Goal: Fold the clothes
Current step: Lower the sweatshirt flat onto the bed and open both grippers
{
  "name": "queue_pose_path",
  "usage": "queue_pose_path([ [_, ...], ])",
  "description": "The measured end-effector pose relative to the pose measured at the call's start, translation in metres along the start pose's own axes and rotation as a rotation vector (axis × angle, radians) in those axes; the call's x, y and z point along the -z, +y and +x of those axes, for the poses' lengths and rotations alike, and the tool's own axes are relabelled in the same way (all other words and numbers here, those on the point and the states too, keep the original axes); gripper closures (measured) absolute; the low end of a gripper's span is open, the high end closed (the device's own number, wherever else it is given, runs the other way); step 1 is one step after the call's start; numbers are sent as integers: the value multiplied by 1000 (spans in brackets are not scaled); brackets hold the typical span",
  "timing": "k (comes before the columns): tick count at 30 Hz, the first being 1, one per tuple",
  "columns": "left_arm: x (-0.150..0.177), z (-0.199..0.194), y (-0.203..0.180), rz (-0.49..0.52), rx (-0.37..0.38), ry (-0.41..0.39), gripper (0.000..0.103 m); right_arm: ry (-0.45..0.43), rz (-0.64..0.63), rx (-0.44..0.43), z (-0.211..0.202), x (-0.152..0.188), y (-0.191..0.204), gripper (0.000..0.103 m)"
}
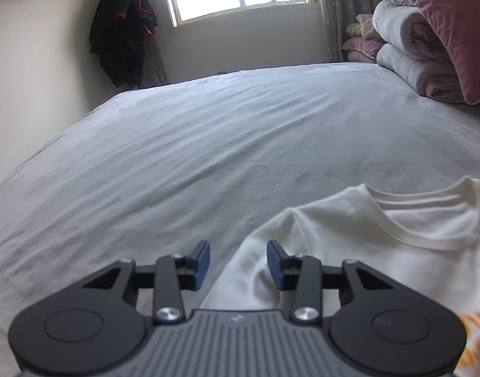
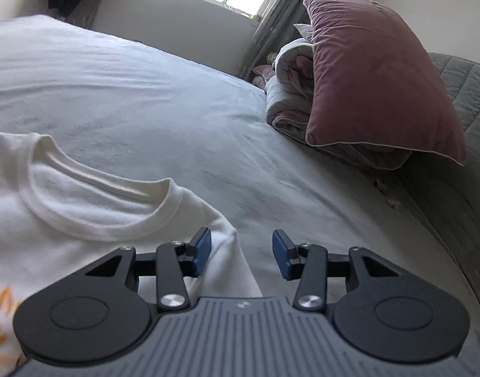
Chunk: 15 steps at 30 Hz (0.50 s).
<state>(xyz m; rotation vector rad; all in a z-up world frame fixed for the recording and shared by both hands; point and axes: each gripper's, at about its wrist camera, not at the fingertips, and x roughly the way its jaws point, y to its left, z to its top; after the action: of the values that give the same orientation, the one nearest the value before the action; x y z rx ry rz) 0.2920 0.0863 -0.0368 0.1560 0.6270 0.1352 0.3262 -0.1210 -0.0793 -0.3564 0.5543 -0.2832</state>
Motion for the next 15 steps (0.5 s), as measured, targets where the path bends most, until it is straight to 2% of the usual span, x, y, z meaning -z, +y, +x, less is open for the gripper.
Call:
queue_pose_path([
  [6, 16, -33, 11, -24, 46, 54, 55, 24, 37, -78, -36, 10, -24, 57],
  [10, 34, -54, 22, -29, 49, 84, 53, 62, 73, -151, -66, 25, -32, 57],
  [15, 54, -78, 41, -44, 49, 117, 52, 90, 71, -182, -97, 44, -36, 57],
])
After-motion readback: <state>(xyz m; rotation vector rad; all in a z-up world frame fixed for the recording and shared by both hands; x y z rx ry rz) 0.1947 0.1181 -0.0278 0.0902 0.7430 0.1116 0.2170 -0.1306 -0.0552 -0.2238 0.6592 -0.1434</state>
